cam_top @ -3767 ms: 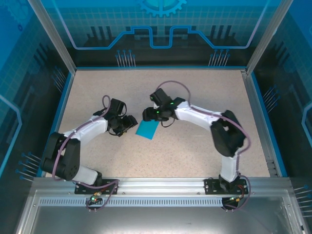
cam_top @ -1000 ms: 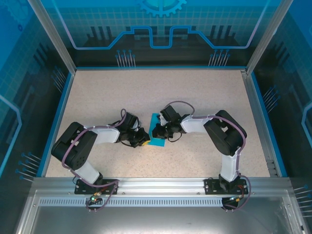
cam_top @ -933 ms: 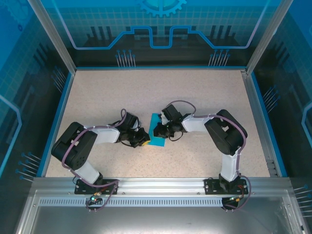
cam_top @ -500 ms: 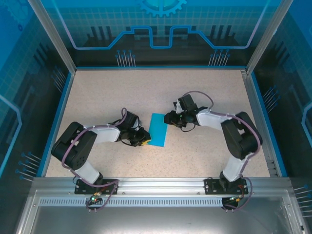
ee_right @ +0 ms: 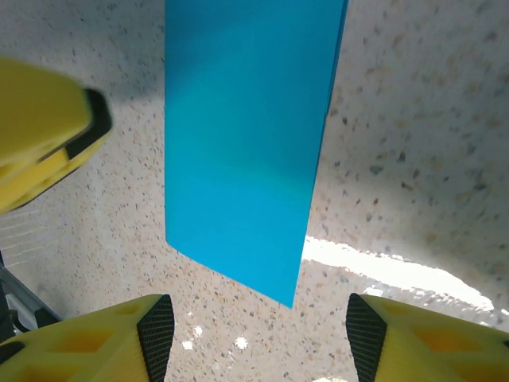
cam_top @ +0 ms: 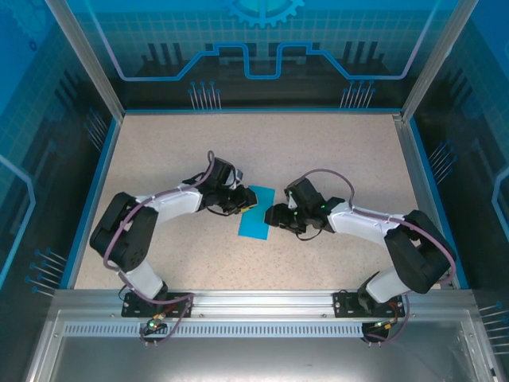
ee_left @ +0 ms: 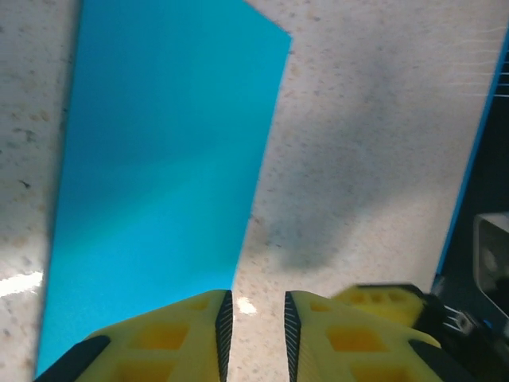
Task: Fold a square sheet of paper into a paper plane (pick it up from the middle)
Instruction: Third fold the triangle at the center of the table.
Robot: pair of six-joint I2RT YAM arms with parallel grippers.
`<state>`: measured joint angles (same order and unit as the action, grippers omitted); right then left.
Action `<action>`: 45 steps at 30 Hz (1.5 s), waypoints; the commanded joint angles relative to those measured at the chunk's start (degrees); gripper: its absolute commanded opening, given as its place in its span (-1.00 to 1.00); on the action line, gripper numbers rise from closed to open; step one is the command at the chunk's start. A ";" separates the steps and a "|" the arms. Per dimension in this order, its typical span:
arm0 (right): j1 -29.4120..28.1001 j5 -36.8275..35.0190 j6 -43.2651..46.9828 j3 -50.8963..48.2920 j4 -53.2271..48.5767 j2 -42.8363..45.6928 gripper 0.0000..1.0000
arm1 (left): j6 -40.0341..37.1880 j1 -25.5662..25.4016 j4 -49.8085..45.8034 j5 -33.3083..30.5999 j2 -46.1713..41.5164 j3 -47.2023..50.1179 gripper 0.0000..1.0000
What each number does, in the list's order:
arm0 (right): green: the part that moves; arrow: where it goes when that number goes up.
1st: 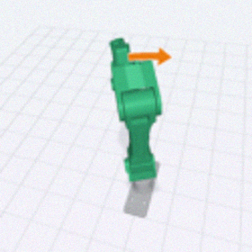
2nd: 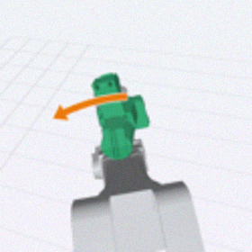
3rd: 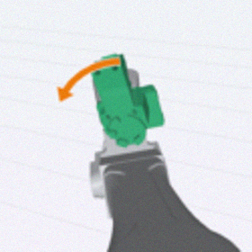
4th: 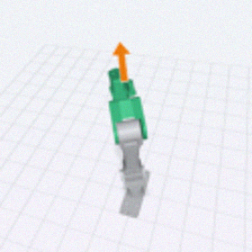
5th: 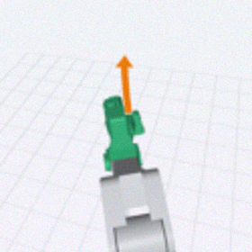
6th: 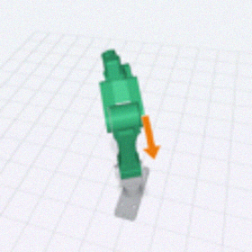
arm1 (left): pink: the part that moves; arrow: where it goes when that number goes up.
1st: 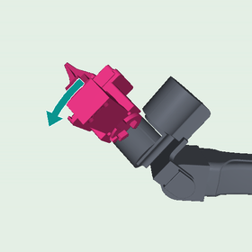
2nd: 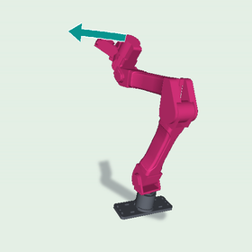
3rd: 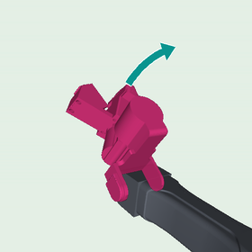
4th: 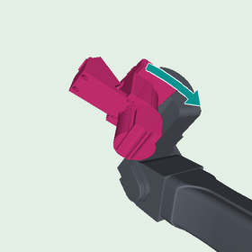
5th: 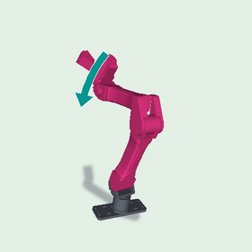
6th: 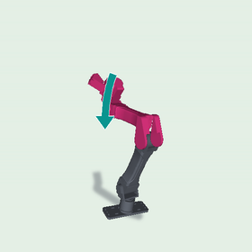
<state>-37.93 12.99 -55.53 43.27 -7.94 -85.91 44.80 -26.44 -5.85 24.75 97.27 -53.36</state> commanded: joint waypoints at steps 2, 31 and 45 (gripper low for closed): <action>-2.15 -0.42 -5.41 -0.25 2.09 -2.16 0.24 | -2.42 -0.17 -2.69 -2.38 4.51 -3.19 -0.51; -6.65 -1.93 -9.01 9.06 -10.32 -8.90 0.14 | 5.98 1.56 -9.26 -8.84 3.39 5.94 -0.54; -15.31 -5.77 -11.87 19.16 -20.14 -15.39 0.10 | 11.90 0.42 -8.38 -13.60 0.10 11.70 -0.53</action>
<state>-51.66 9.02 -66.06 60.03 -23.64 -99.15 55.16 -25.78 -8.58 15.35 95.18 -44.34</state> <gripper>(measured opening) 0.554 0.234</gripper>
